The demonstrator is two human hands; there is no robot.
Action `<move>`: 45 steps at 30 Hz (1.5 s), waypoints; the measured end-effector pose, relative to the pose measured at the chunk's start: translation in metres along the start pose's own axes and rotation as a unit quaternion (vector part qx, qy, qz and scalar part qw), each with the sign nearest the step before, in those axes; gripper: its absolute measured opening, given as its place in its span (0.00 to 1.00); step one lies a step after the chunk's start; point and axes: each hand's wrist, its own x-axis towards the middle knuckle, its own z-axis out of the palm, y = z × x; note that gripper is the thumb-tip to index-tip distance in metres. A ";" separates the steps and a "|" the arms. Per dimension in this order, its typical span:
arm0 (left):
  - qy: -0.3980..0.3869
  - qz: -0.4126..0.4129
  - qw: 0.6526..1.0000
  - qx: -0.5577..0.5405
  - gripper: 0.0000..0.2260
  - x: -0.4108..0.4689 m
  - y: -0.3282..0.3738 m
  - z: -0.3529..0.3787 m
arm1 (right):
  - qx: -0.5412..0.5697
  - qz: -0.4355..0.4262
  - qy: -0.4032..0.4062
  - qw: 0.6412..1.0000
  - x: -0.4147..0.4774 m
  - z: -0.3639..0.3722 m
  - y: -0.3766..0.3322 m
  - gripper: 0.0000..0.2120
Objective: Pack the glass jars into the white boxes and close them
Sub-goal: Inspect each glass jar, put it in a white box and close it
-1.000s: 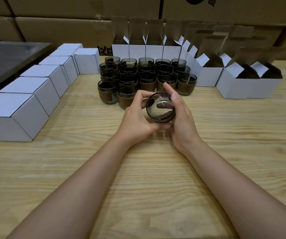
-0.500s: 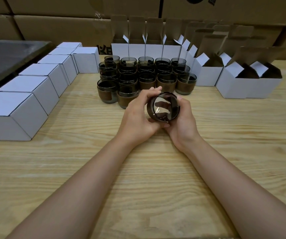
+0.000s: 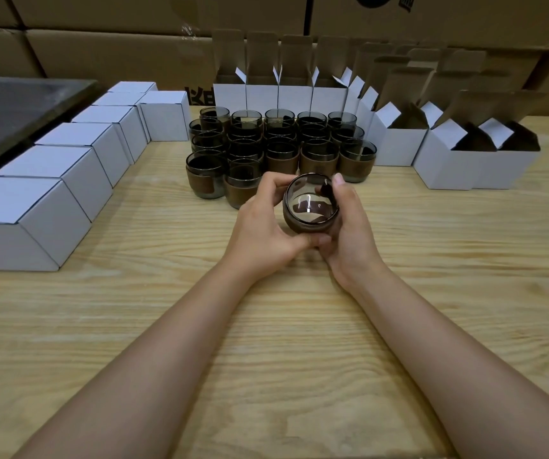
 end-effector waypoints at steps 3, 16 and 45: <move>0.002 -0.011 1.000 -0.002 0.34 0.000 0.000 0.000 | -0.008 -0.021 -0.011 1.000 0.000 -0.002 0.002 0.13; 0.025 0.030 0.999 0.032 0.31 0.001 -0.001 0.002 | 0.021 -0.004 -0.049 0.999 -0.001 -0.009 -0.001 0.12; -0.015 -0.156 0.988 0.010 0.32 0.008 -0.016 0.000 | -0.445 -0.094 0.028 0.890 -0.002 -0.010 0.009 0.14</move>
